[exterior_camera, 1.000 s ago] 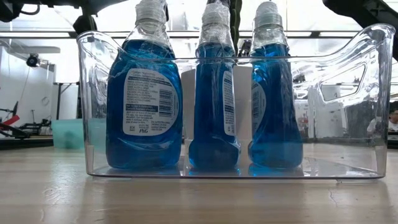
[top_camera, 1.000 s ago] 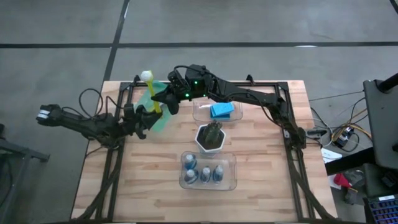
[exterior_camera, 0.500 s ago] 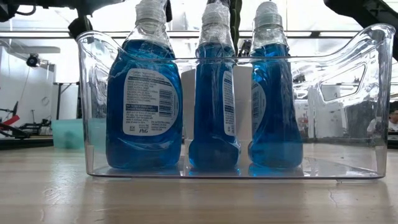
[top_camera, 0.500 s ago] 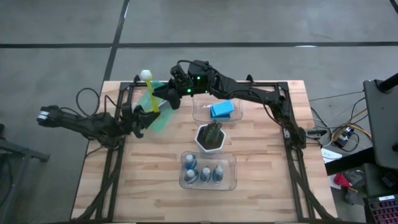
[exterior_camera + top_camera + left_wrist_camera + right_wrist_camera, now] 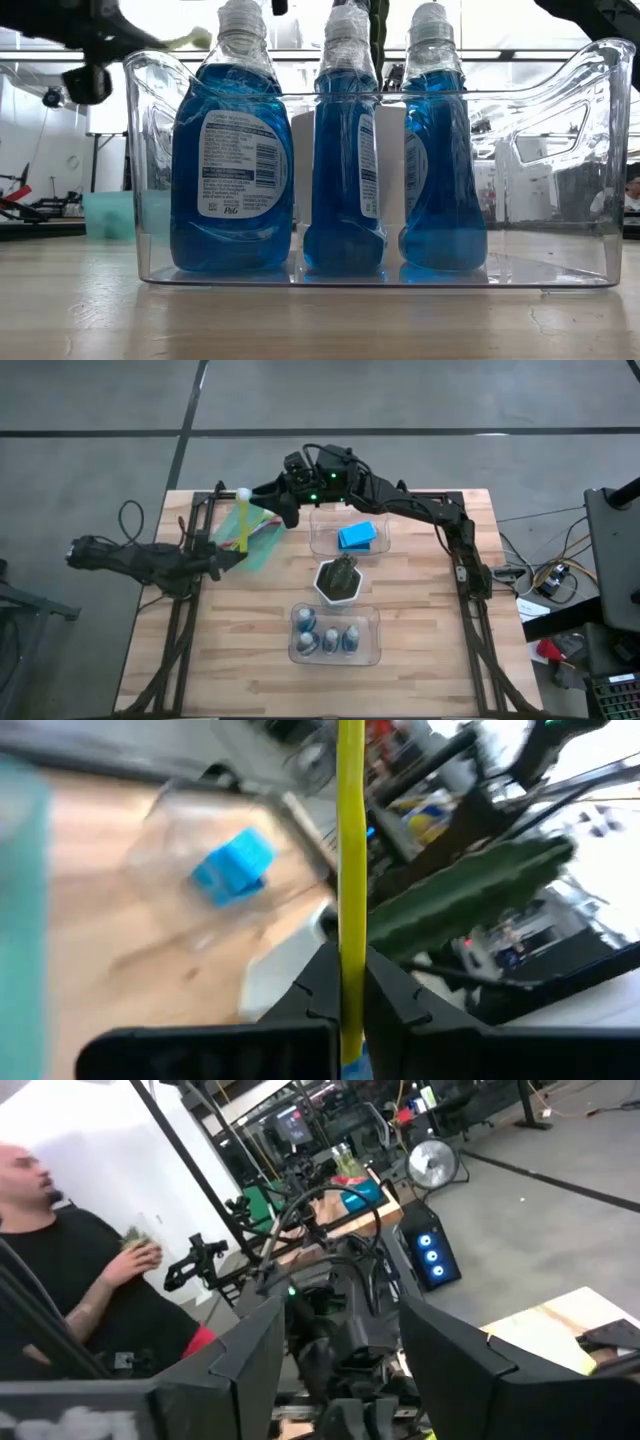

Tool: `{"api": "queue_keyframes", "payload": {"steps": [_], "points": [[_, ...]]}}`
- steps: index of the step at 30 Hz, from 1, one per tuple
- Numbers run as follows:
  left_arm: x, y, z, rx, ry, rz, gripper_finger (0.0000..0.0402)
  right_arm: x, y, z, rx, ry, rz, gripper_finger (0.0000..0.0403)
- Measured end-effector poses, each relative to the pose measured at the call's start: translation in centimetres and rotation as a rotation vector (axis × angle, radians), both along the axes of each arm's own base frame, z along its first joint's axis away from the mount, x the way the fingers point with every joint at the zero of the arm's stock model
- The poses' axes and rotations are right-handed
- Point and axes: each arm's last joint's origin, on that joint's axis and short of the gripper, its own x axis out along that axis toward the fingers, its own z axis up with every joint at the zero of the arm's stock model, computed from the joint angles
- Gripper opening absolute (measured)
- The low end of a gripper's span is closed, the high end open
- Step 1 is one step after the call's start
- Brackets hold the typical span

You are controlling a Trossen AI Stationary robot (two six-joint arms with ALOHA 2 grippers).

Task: Pick & Place Kitchen Sink Supplies
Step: Put the light green dishwashing brush into the light blue bin

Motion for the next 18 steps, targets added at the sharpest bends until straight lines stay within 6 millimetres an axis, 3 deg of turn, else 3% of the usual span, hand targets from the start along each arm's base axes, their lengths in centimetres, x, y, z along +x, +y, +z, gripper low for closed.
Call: {"api": "queue_keyframes", "payload": {"steps": [11,18], "points": [[-4.0,0.9,0.5,-0.001,0.378,0.044,0.0017,-0.2,0.2,0.3,-0.002,-0.006,0.005,0.0189],[-4.7,1.1,0.4,0.071,0.608,0.049,0.0019,-0.2,0.5,0.4,-0.006,-0.013,0.011,0.0184]]}}
